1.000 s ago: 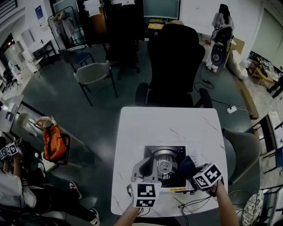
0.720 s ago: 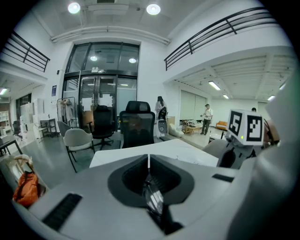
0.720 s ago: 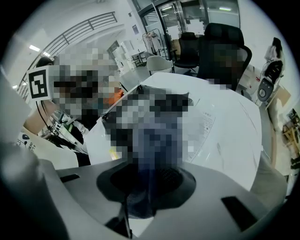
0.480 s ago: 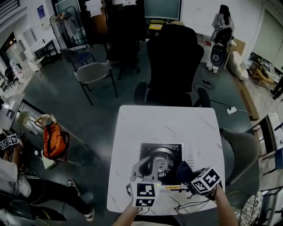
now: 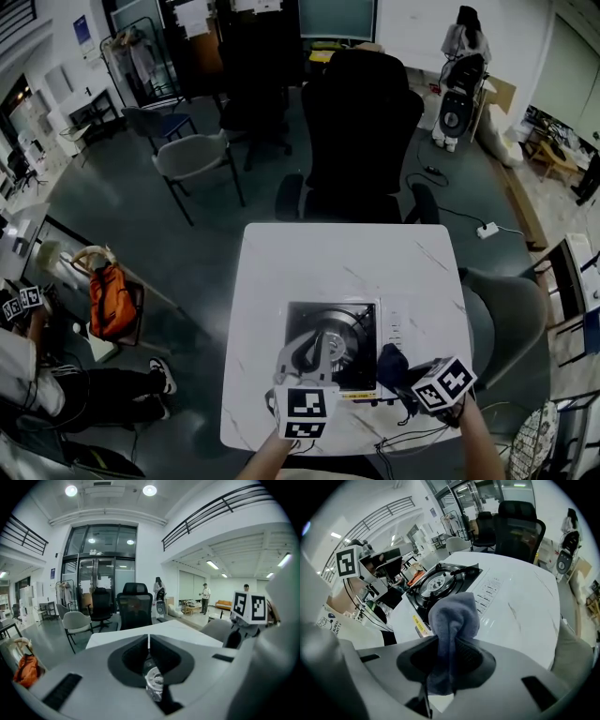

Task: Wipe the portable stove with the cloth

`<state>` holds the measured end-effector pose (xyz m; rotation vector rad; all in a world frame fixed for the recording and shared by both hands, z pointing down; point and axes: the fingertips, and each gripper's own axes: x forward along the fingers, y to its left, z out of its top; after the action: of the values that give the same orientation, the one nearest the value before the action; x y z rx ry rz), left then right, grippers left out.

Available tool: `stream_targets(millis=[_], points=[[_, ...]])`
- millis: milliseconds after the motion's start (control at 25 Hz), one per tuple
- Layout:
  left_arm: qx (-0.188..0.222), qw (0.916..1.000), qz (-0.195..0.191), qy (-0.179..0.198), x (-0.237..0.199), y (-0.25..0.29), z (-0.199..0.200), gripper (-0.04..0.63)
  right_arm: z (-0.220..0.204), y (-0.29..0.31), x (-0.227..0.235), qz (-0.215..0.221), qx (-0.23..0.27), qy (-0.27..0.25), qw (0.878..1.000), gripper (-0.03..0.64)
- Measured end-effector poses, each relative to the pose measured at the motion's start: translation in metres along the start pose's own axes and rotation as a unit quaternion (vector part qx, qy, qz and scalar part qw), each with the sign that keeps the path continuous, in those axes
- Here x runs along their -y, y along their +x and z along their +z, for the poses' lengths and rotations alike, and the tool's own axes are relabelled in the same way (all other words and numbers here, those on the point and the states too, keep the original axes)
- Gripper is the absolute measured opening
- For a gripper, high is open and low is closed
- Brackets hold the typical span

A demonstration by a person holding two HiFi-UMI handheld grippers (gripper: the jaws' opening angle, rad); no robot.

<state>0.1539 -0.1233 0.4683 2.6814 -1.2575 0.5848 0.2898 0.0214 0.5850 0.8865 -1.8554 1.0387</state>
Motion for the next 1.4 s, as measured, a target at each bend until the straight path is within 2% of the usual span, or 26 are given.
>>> stream_targets(millis=[120,200,320,520,1000,1400], points=[[0.000,1.0000,-0.003,0.002,0.005,0.001,0.000,0.021,-0.001,-0.004,0.004,-0.011,0.005,-0.003,1.000,0.106],[0.000,1.0000,-0.003,0.004,0.007,0.001,0.001,0.021,-0.001,-0.010,0.013,-0.036,0.010,-0.005,0.999,0.106],[0.000,1.0000,0.000,0.006,0.008,0.002,0.003,0.021,0.008,-0.021,0.039,-0.080,0.034,0.004,0.996,0.106],[-0.002,1.0000,0.004,0.005,0.007,0.002,0.003,0.021,0.029,-0.032,0.084,-0.122,0.063,0.033,0.990,0.106],[-0.015,0.9991,0.038,-0.008,-0.023,0.000,-0.008,0.021,0.059,-0.019,0.163,-0.152,0.068,0.073,0.983,0.106],[-0.028,0.9986,0.045,-0.007,-0.036,0.009,-0.011,0.021,0.070,-0.001,0.177,-0.143,0.055,0.084,0.985,0.106]])
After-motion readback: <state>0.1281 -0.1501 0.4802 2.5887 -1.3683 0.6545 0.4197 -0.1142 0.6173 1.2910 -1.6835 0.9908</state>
